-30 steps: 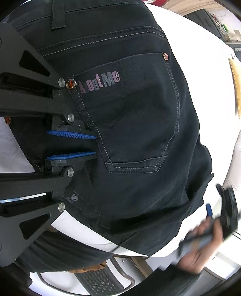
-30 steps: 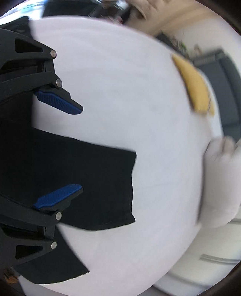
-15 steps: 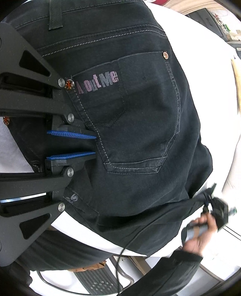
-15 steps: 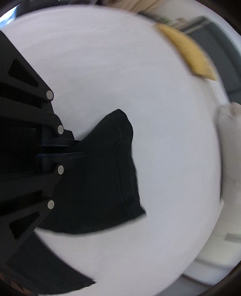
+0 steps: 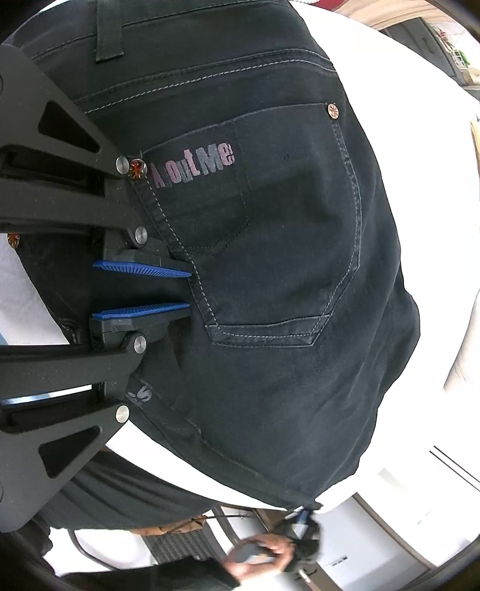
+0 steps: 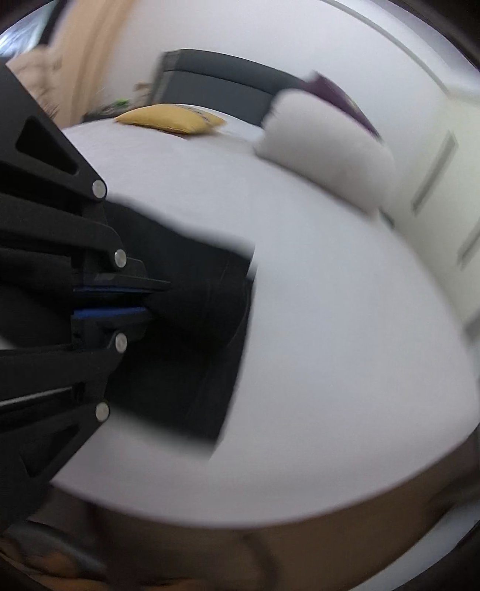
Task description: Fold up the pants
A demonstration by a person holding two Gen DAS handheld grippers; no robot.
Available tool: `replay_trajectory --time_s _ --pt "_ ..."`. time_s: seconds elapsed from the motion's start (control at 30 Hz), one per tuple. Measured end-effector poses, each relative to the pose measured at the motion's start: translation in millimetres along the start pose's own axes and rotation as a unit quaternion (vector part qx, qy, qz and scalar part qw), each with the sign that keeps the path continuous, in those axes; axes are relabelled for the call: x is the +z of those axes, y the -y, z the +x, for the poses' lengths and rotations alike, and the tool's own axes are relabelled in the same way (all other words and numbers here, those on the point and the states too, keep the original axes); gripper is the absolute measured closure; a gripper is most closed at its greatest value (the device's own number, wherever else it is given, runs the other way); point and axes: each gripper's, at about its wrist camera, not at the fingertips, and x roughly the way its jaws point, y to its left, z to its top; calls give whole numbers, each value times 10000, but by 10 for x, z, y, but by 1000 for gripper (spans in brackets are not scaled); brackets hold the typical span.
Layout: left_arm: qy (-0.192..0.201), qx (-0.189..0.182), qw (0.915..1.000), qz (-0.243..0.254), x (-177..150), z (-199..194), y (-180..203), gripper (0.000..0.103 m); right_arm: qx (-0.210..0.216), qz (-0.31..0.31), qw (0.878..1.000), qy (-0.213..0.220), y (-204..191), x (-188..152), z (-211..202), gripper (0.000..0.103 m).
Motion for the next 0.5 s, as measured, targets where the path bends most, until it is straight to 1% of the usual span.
replay_trajectory --time_s 0.03,0.07,0.1,0.13,0.17,0.2,0.27,0.3,0.33,0.37,0.4,0.43,0.47,0.5 --pt "-20 30 10000 12 3 -8 -3 89 39 201 9998 -11 143 -32 -15 89" --pt "-37 58 10000 11 12 -5 6 89 181 345 9992 -14 222 -58 -23 82" --pt "-54 91 9999 9 29 3 14 89 480 500 9976 -5 292 -155 -37 62" --pt "-66 121 9999 14 24 13 29 89 721 599 9956 3 335 -185 -72 51" --pt "-79 150 9999 21 30 18 42 89 936 662 9934 25 332 -180 -79 36" --pt "-91 175 9998 25 37 20 61 89 1046 679 9922 75 289 -209 -87 29" --pt "-100 196 9998 17 43 -5 42 89 1046 611 9925 135 160 -201 -50 26" --pt "-101 202 9997 6 46 0 59 89 1015 570 9931 145 82 -199 11 26" --pt "-100 206 9997 -16 49 4 64 89 979 558 9935 142 91 -146 40 28" --pt "-99 210 9997 -27 48 8 68 89 939 608 9936 136 115 -131 58 41" --pt "-99 218 9997 -35 61 16 86 89 914 691 9933 121 182 -150 46 62" --pt "-97 221 9997 -34 38 10 74 89 855 775 9933 79 211 -85 83 74" --pt "-100 229 9997 -33 39 14 85 89 734 874 9935 38 232 -40 139 97" --pt "-107 240 9996 -30 52 21 103 89 643 961 9933 18 354 6 107 99"
